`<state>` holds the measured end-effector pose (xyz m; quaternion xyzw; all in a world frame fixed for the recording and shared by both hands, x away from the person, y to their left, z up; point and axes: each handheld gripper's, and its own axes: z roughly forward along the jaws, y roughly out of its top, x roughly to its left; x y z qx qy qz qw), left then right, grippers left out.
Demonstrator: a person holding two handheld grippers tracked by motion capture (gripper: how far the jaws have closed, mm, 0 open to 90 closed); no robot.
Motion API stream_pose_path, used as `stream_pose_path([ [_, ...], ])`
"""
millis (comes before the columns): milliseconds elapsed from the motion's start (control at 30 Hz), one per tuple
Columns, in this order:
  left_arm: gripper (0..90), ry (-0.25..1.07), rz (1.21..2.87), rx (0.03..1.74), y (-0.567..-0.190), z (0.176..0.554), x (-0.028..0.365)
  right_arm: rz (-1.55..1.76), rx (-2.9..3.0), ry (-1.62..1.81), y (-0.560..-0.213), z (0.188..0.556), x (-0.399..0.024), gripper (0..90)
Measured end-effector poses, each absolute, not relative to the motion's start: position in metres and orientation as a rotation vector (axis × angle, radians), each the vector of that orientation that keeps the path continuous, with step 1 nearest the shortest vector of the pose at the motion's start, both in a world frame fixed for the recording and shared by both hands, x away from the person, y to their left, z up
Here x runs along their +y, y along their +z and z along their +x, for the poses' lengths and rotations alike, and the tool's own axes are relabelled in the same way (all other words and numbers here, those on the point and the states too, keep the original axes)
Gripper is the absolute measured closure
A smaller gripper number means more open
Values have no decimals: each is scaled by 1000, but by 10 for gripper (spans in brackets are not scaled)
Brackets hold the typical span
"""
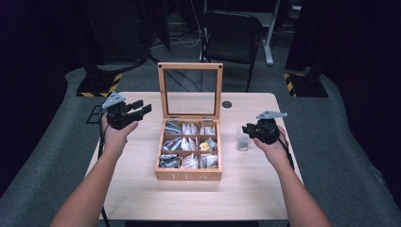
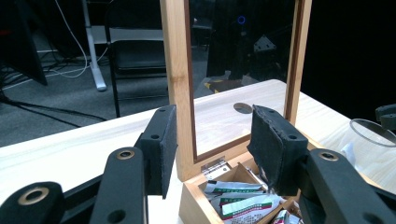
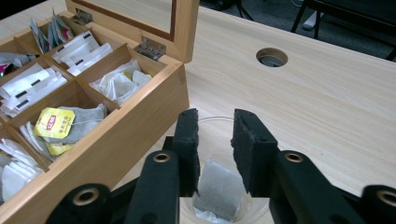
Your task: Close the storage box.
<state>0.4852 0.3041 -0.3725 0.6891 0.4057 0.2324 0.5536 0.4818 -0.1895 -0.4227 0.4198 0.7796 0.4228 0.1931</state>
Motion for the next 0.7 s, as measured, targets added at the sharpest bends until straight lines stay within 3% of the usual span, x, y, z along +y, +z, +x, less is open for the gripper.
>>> stream_pose_path([
  [233, 513, 548, 1620, 963, -372, 485, 306, 1134, 2174, 1180, -403, 482, -184, 600],
  [700, 512, 546, 1635, 959, -373, 485, 303, 1051, 2180, 1188, -370, 492, -163, 524],
])
